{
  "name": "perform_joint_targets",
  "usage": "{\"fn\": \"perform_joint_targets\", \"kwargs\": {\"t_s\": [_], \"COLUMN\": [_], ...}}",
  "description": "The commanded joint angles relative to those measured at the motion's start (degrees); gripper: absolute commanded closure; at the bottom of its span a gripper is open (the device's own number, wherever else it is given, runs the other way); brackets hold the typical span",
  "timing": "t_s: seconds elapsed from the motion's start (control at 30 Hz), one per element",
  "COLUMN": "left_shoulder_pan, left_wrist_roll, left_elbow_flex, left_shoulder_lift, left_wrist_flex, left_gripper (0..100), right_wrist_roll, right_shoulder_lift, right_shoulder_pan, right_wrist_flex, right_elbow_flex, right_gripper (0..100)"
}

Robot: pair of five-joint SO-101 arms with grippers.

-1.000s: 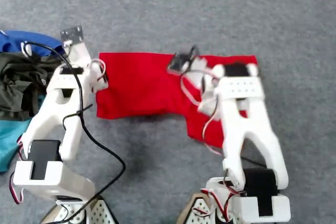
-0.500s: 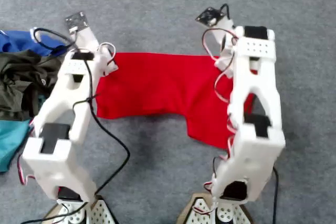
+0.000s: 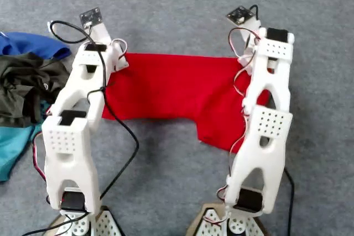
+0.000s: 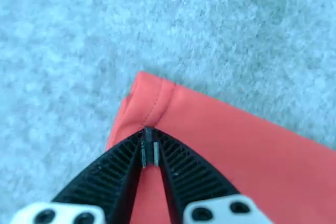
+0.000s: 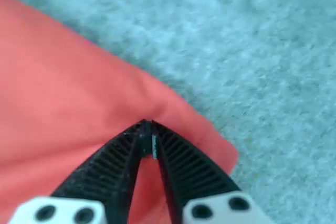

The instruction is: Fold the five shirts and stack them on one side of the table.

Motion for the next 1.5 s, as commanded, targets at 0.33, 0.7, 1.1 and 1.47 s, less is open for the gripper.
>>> {"fn": "perform_joint_targets", "kwargs": {"t_s": [0.33, 0.7, 1.1, 1.47], "left_shoulder_pan": [-1.58, 2.46, 3.96, 2.11], "left_wrist_roll": [-1.32, -5.89, -7.03, -5.36], "left_elbow_flex": [-22.07, -26.29, 8.44, 24.35], "left_shoulder_lift": [3.47, -4.26, -20.0, -23.96], "left_wrist_flex": [16.35, 35.34, 22.15, 4.4], "left_gripper": [98, 98, 98, 98], "right_wrist_roll": [-0.09, -1.85, -6.86, -34.37], "right_shoulder_lift": [6.2, -6.46, -26.07, -19.47], "right_shoulder_pan": [-1.54, -2.24, -1.89, -0.48], "right_wrist_flex": [20.22, 23.47, 20.57, -4.84], "right_elbow_flex": [-35.21, -30.55, 5.05, 22.9], "right_gripper": [98.3, 99.3, 99.4, 99.4]}}
